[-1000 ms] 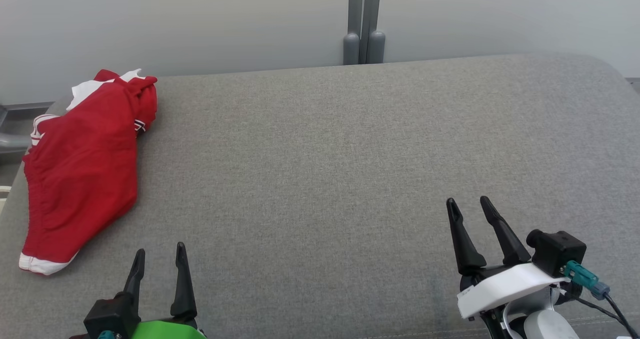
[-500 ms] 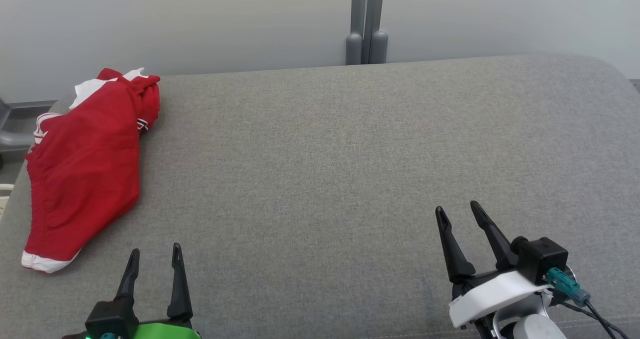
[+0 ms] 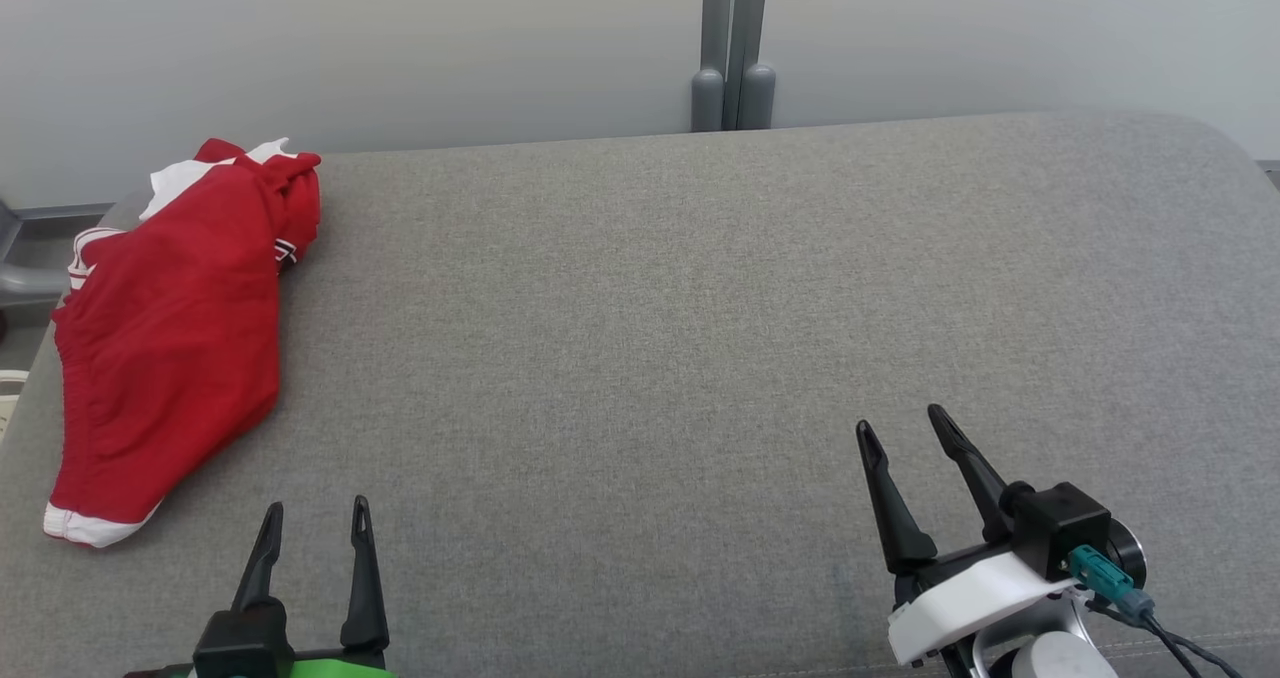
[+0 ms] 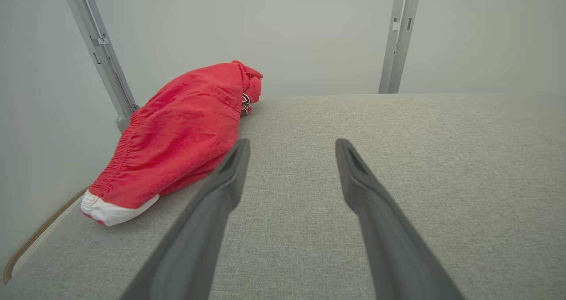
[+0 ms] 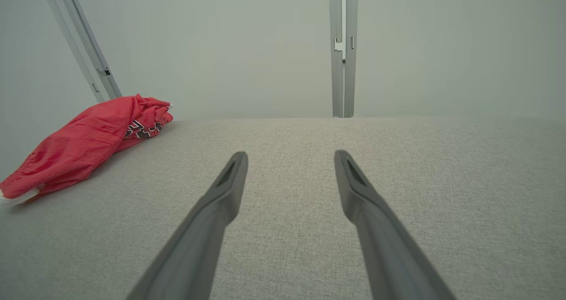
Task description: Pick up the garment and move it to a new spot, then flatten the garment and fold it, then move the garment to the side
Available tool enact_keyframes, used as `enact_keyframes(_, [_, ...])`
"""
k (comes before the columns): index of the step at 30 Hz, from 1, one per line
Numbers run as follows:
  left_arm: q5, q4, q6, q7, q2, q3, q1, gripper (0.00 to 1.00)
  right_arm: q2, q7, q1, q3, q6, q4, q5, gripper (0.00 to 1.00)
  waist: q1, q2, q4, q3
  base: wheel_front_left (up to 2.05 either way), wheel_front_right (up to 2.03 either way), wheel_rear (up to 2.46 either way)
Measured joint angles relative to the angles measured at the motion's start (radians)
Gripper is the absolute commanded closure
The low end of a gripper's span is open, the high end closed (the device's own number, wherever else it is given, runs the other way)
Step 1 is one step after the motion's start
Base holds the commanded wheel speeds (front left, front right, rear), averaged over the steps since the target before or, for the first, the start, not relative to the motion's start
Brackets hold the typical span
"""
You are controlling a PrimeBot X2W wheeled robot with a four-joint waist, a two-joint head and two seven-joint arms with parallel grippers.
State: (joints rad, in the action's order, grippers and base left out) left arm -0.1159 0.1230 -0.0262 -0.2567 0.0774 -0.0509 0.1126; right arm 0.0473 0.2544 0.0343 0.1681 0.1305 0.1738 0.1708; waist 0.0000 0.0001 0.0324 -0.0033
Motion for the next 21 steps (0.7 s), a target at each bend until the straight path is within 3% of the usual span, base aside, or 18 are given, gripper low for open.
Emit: enact_keyframes(21, [0.020,0.005,0.021,-0.005,-0.011,0.013,0.016,0.00,0.001,0.009,-0.004,-0.006,0.000,0.001,-0.016,0.00,0.0000,0.0000,-0.005,-0.011,0.00,0.00,0.00])
